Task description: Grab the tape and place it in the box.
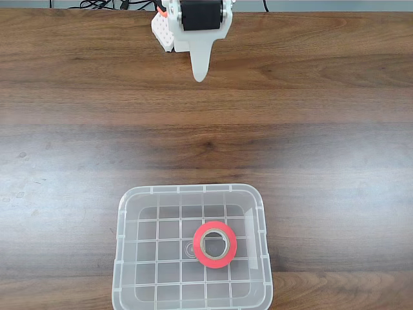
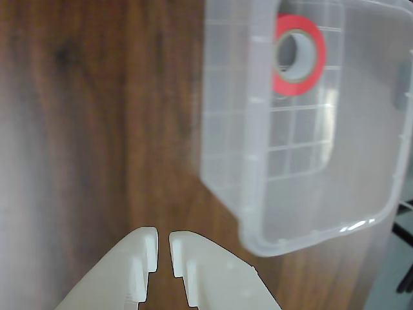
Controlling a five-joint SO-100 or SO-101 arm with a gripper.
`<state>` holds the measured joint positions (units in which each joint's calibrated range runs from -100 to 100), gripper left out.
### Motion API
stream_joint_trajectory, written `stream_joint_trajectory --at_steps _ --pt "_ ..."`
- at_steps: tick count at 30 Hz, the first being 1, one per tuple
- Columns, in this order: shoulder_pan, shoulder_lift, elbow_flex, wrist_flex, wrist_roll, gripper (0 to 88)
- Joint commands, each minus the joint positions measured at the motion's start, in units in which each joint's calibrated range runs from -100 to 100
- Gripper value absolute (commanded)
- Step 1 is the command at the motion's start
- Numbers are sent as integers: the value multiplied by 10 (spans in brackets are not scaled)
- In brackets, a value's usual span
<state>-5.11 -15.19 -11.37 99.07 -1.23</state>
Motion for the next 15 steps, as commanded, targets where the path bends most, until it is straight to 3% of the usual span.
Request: stream_joint_trajectory --at_steps 1,4,15 --pt "-18 -197 206 8 2 13" --pt "-29 -269 314 -9 2 13" --pt "-29 -548 716 -243 3 14"
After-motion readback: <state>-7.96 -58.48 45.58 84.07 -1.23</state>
